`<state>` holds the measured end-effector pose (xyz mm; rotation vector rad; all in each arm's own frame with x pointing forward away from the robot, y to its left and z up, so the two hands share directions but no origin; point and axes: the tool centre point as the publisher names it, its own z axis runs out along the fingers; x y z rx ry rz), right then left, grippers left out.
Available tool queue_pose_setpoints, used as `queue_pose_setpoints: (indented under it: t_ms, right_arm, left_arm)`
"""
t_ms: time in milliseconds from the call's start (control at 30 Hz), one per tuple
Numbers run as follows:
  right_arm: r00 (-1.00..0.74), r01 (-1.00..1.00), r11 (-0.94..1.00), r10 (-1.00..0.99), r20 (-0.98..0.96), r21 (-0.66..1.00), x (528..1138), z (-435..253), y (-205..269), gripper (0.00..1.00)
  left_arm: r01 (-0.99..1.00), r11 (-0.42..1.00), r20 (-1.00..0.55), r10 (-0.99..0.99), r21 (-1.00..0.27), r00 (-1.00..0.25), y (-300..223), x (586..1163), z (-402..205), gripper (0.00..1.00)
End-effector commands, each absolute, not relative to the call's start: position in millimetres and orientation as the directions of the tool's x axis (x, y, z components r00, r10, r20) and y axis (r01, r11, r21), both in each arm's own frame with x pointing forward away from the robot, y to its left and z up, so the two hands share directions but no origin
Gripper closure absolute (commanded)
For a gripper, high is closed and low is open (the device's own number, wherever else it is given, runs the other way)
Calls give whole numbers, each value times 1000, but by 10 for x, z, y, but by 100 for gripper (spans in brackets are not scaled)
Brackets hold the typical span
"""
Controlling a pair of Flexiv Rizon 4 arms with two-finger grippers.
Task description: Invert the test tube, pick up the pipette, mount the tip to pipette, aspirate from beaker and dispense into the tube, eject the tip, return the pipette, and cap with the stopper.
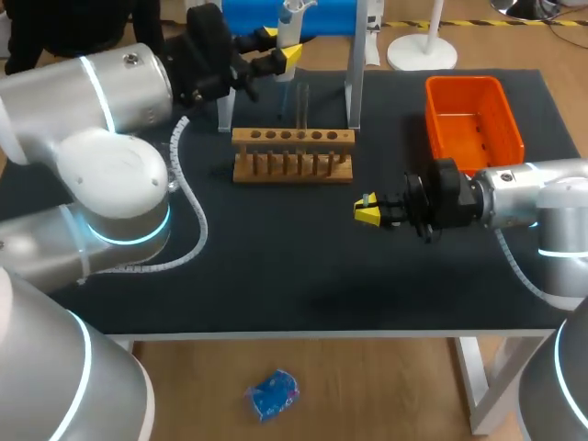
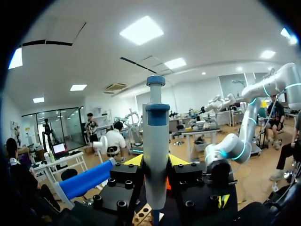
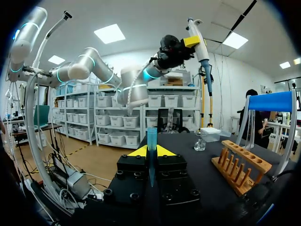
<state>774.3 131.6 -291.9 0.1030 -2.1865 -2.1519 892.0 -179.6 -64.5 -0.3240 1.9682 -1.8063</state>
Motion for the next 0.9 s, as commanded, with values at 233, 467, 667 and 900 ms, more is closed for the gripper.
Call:
queue_pose_setpoints:
  t_ms: [233, 467, 667, 900]
  right_arm:
    - [-995, 2, 18, -96, 4, 1000, 7736, -2912, 1314, 100]
    - [-995, 2, 18, -96, 4, 1000, 7736, -2912, 1314, 100]
    - [-995, 2, 18, -96, 4, 1000, 7736, -2912, 1314, 100]
    - [-995, 2, 18, -96, 4, 1000, 7736, -2912, 1314, 100]
  left_arm:
    - [129, 107, -134, -38, -986, -990, -1727, 8930, -652, 100]
    - [130, 64, -132, -28, -989, -991, -1780, 8628, -640, 100]
    - [159, 78, -162, -32, -984, -986, -1933, 8360, -630, 100]
    - [181, 71, -186, -61, -981, -981, -2107, 8125, -637, 100]
